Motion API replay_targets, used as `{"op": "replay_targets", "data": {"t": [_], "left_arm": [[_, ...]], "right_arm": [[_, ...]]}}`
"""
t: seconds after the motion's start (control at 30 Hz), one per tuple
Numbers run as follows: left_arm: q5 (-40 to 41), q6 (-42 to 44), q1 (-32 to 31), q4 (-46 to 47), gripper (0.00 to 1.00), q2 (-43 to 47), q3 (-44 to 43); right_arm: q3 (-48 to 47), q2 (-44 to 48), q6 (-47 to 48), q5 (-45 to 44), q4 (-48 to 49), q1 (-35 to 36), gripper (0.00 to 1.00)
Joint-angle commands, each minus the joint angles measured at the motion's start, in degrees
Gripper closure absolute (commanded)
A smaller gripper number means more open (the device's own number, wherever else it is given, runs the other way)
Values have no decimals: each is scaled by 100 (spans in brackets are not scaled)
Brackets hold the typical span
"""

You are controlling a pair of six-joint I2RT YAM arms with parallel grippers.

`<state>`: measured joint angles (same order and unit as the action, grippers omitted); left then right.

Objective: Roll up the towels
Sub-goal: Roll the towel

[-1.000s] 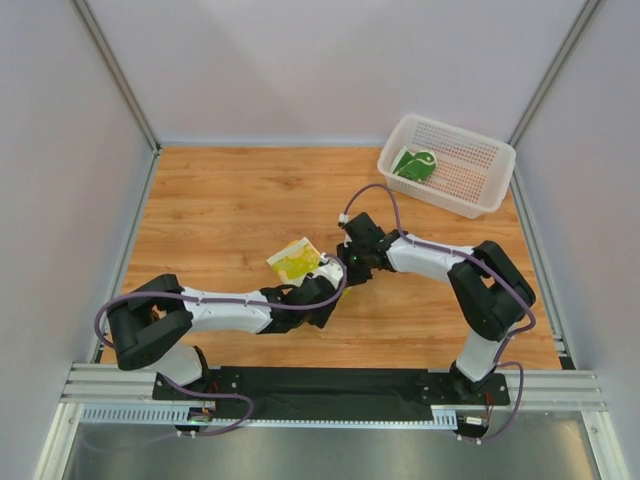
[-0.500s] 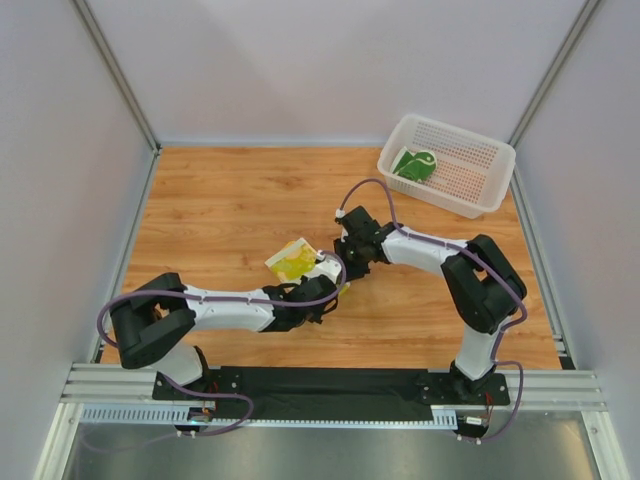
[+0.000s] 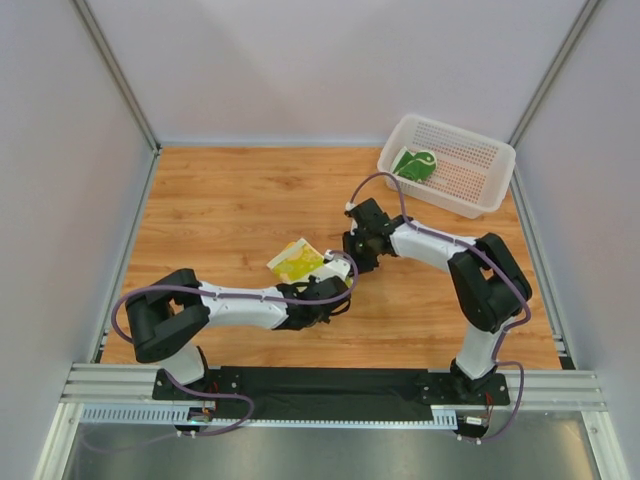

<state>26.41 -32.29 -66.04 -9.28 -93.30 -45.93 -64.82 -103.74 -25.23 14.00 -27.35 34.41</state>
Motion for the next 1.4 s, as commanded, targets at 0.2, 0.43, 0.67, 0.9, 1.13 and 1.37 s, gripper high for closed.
{"op": "replay_targets", "data": {"t": [0.2, 0.43, 0.67, 0.9, 1.13, 1.37], "left_arm": [[-1129, -339, -67, -1691, 100, -163, -135], [-1472, -480, -58, -2130, 100, -13, -539], [-2175, -752, 38, -2377, 100, 267, -1119], [-3141, -1296, 469, -2070, 100, 654, -1102], [-4345, -2131, 1355, -1252, 100, 1041, -356], [-5198, -3317, 1989, -102, 100, 1349, 558]], "right_arm": [[-171, 759, 300, -617, -788, -575, 47], [-242, 1277, 230, -1092, -1368, -752, 39], [196, 1979, 36, -838, -1466, -752, 37], [654, 2446, -8, -513, -1404, -752, 36], [812, 2675, -8, -223, -1422, -752, 36], [927, 2746, -25, 269, -1220, -699, 36]]}}
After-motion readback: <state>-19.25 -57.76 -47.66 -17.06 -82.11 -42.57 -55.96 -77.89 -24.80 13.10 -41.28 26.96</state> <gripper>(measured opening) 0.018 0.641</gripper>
